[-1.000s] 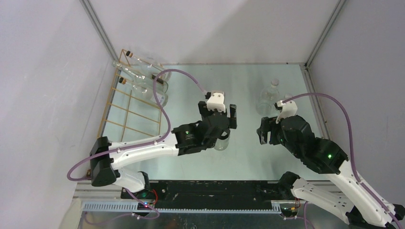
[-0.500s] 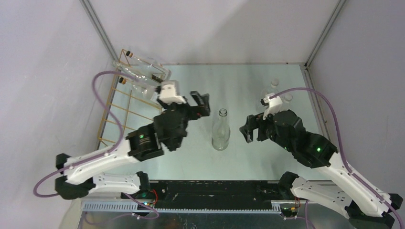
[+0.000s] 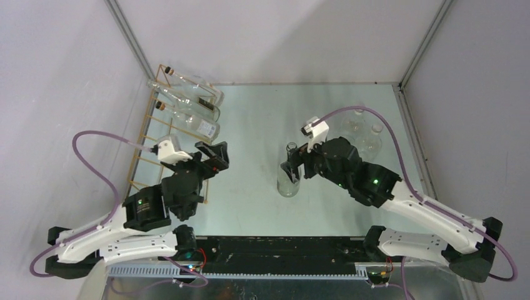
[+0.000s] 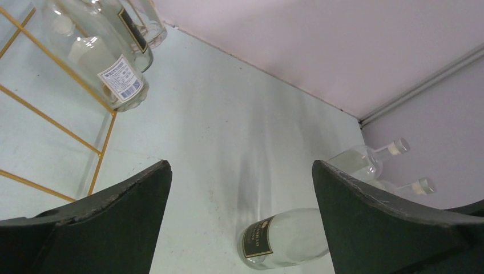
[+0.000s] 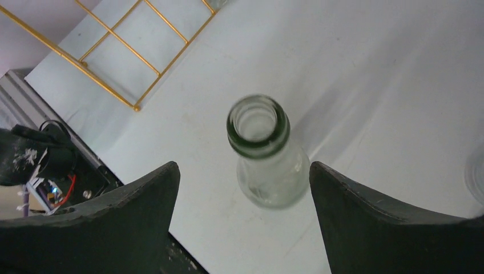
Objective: Take the wine bottle off the wine rack
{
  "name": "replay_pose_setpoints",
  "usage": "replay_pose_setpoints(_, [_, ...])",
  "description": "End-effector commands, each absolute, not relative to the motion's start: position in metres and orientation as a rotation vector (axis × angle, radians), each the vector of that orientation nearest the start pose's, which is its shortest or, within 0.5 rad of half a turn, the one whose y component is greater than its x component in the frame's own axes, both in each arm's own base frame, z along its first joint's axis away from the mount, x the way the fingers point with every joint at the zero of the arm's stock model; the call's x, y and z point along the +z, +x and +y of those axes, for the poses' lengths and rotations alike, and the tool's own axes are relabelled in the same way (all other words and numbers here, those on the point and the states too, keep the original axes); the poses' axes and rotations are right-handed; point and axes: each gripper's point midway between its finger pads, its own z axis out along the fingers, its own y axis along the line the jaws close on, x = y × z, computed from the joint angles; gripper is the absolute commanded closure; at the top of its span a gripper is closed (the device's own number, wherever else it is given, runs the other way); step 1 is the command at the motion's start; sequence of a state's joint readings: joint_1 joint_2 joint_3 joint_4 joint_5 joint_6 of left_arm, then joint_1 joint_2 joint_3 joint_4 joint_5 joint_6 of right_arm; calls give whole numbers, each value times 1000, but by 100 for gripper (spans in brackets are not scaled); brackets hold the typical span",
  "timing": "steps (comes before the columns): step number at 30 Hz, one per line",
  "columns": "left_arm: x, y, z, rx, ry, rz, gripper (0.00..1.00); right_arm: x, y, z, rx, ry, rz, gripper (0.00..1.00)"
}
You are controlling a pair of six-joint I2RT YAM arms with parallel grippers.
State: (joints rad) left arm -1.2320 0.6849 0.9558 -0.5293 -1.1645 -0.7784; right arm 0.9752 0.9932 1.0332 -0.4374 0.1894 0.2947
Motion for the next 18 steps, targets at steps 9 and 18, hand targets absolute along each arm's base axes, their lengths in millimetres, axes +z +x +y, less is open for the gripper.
replay_pose_setpoints(9, [330, 202, -108, -449, -528, 1610, 0, 274, 244, 295, 553, -530, 1851, 23])
replay_pose_setpoints(18, [331, 202, -103, -427, -528, 1609, 0, 263, 257, 292, 458, -543, 1857, 40])
